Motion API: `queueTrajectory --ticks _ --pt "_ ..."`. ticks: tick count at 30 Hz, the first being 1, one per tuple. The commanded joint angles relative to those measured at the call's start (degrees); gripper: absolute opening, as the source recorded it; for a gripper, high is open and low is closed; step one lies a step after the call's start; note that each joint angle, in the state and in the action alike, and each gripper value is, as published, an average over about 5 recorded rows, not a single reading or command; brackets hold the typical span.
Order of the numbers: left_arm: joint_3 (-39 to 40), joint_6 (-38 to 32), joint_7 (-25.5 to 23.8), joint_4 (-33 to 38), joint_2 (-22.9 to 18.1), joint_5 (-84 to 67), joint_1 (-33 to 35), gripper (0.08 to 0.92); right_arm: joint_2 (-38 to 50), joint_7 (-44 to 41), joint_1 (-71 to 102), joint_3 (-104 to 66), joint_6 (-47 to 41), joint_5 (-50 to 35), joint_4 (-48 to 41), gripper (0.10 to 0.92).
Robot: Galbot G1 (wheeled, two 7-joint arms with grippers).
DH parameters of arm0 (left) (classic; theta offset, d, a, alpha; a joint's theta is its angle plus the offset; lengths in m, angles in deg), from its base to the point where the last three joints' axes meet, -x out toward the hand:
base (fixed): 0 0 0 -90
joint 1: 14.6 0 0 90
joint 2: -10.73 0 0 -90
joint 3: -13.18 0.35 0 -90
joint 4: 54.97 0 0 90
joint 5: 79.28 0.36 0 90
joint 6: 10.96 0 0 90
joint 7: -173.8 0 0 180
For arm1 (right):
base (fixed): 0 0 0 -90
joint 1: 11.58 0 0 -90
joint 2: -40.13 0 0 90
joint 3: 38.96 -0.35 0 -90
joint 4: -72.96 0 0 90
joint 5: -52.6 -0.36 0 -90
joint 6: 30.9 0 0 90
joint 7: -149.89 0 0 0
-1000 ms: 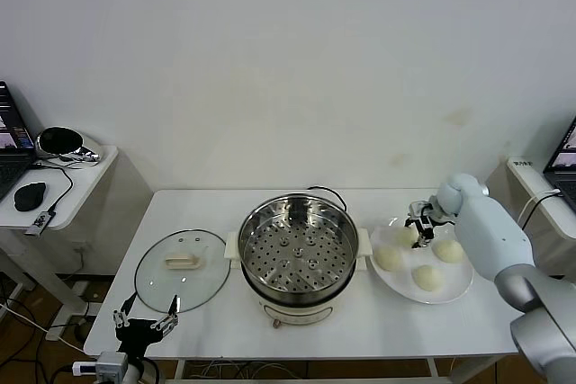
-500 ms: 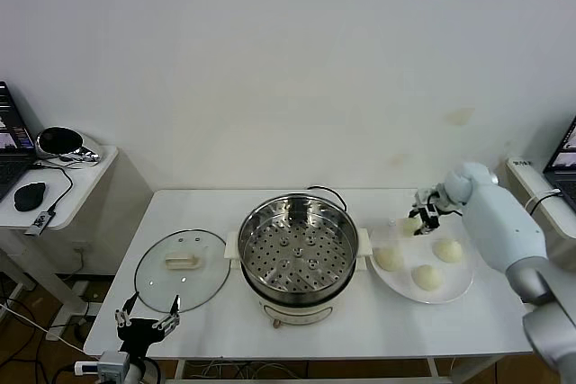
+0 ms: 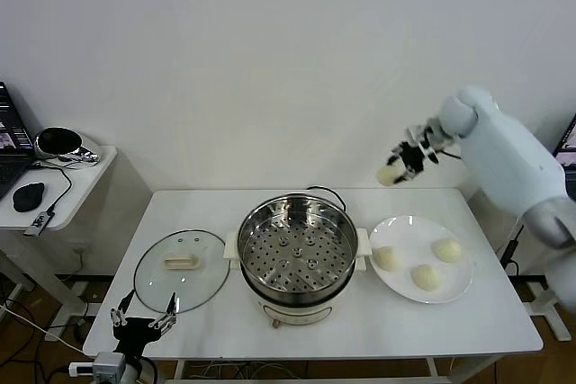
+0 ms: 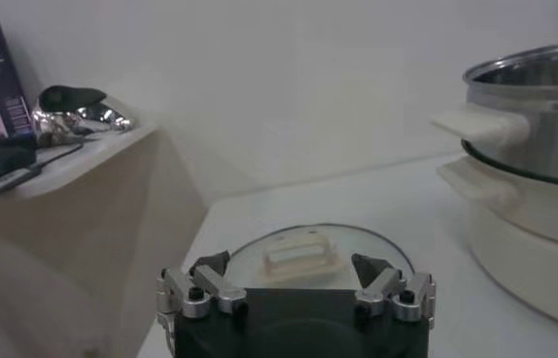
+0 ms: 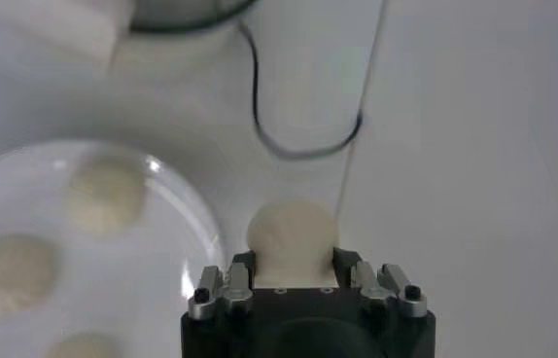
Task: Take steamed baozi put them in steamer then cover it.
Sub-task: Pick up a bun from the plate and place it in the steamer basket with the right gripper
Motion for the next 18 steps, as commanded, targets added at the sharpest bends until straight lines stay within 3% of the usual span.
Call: queueTrajectory --ticks 1,5,14,18 --pt "-0.2 0.0 0.3 1.0 -0.3 -0.2 0.6 0.823 -12.0 -6.8 -8.3 6.3 21.7 -15.0 -5.4 0.510" --pt "-0.2 -0.2 0.5 2.3 -0.6 -0.1 1.6 0.823 -15.8 -8.1 -6.9 7.2 30.0 -17.7 -5.9 0.516" --pt "0.0 -0.6 0.9 2.5 -1.8 0.6 2.6 0.823 -14.3 -8.1 -5.2 13.3 30.0 -9.3 9.8 0.516" --pt "0.3 -1.0 1.1 2.4 -2.3 1.3 2.7 0.823 -13.8 -7.6 -4.9 15.7 30.1 -4.9 12.2 0.507"
